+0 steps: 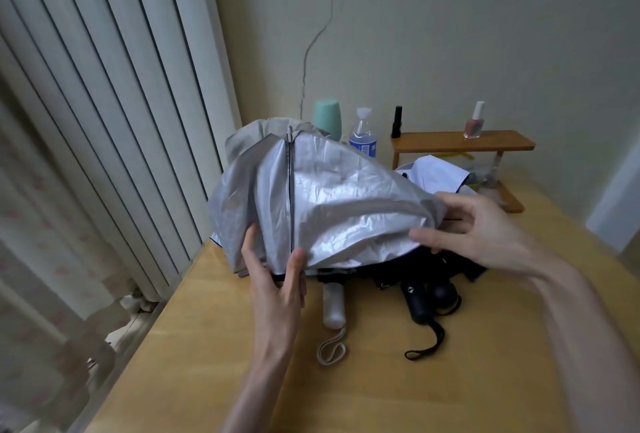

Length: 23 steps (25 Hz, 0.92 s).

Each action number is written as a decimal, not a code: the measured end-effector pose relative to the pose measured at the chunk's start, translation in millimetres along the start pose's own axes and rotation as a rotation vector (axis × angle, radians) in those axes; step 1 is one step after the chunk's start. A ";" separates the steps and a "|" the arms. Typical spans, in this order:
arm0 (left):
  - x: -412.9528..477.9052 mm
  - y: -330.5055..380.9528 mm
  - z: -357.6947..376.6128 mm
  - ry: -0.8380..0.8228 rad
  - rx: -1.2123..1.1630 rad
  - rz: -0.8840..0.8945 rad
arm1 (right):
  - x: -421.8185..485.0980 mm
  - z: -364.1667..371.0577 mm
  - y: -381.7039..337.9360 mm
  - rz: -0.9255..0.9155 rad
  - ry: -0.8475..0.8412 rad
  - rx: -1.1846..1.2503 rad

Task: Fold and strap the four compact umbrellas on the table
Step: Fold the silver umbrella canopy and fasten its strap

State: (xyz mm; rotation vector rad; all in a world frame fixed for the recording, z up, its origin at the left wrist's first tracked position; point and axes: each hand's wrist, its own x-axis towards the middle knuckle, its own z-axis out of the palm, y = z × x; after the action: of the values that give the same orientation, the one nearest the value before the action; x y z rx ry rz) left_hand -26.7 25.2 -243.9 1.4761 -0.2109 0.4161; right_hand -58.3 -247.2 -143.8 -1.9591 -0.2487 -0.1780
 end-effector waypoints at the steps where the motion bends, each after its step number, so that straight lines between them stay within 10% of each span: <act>1: 0.3 0.2 -0.7 0.003 0.002 0.005 | 0.4 1.2 1.1 0.011 -0.042 -0.066; 12: 13.9 -0.6 -9.0 0.029 -0.011 0.030 | -9.2 0.4 16.9 0.098 -0.283 0.382; 23: 5.0 -3.5 1.3 0.215 0.023 0.059 | 18.8 56.3 3.5 -0.094 0.161 0.098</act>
State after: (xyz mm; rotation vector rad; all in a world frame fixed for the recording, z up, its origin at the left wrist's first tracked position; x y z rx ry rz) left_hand -20.6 24.5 -245.1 1.4385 -0.0788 0.6223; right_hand -38.7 -195.0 -164.4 -1.8262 -0.2396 -0.3762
